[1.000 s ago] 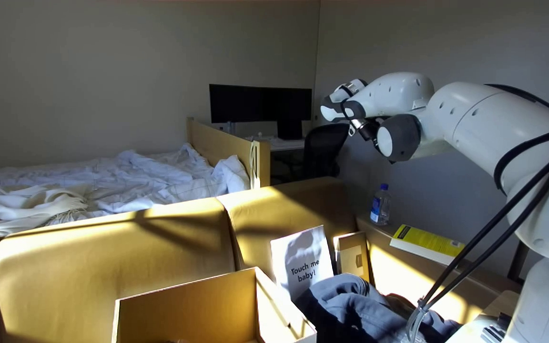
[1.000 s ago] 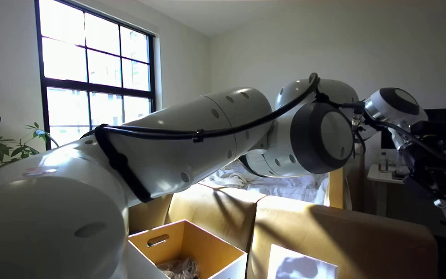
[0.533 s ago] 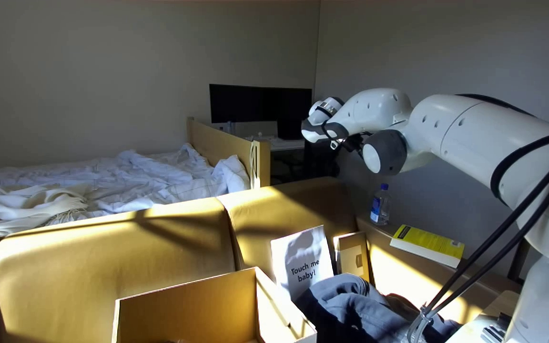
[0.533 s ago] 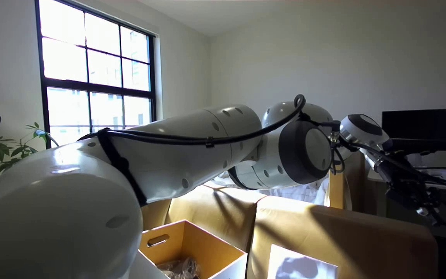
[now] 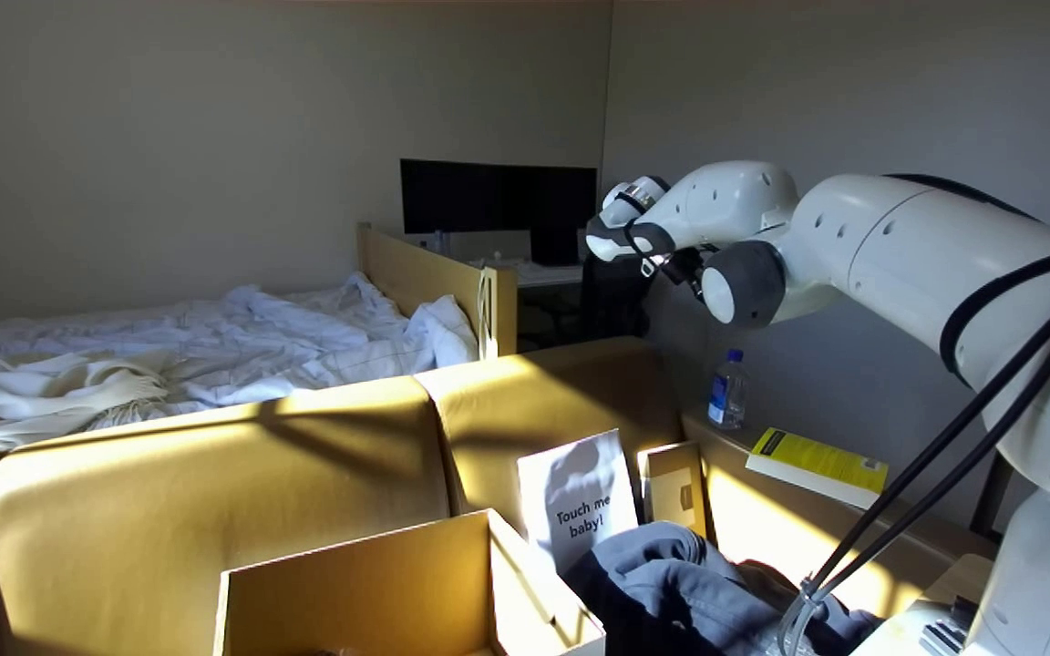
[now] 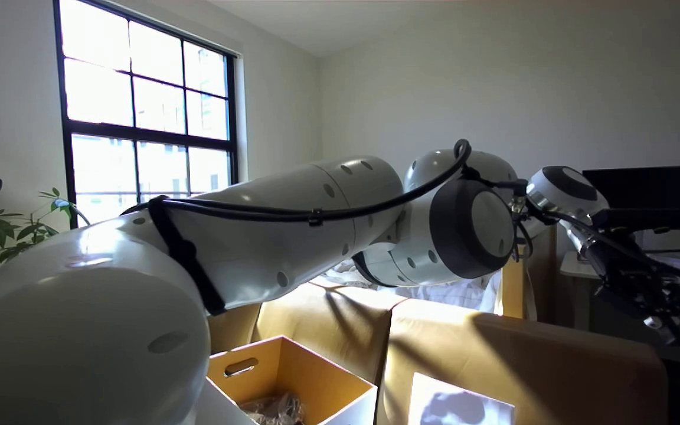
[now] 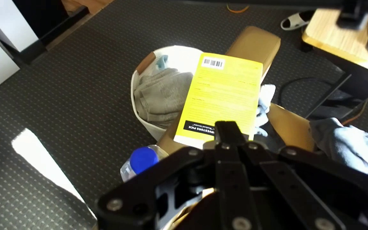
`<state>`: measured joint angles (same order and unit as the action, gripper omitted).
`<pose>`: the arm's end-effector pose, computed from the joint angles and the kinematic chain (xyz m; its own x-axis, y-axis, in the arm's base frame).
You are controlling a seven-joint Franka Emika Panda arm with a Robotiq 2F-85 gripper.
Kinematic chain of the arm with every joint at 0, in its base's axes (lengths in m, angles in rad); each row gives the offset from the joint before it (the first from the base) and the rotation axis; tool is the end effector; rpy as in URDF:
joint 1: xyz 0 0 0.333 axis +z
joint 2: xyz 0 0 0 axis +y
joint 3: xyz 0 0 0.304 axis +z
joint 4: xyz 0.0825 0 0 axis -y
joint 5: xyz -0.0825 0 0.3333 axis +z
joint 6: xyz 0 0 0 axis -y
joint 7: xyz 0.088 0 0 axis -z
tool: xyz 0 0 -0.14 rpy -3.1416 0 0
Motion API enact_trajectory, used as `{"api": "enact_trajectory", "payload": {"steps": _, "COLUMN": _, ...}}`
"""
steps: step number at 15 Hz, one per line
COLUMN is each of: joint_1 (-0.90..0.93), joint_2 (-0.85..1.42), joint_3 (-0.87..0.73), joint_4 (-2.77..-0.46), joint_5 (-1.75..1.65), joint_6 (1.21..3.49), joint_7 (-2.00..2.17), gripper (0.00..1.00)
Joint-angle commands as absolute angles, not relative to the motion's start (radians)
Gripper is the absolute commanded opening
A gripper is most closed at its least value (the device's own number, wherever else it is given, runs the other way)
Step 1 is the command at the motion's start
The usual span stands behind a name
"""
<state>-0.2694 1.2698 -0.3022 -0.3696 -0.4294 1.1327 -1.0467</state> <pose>0.5908 -0.3149 0.2848 0.5736 0.3238 -0.7524 0.5026 -0.8644 0.0111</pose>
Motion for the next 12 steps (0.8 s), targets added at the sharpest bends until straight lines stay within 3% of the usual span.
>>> {"api": "enact_trajectory", "payload": {"steps": 1, "joint_1": -0.317, "joint_2": 1.273, "joint_3": -0.238, "joint_4": -0.407, "joint_5": -0.327, "joint_6": 1.099, "joint_7": -0.934, "gripper": 0.0}}
{"api": "enact_trajectory", "payload": {"steps": 4, "joint_1": -0.324, "joint_2": 1.359, "joint_3": -0.201, "joint_4": -0.351, "joint_5": -0.293, "joint_6": 1.049, "joint_7": -0.939, "gripper": 0.0}}
{"api": "enact_trajectory", "payload": {"steps": 12, "joint_1": -0.284, "joint_2": 1.475, "joint_3": -0.184, "joint_4": -0.37, "joint_5": -0.304, "joint_6": 1.167, "joint_7": -0.905, "gripper": 0.0}}
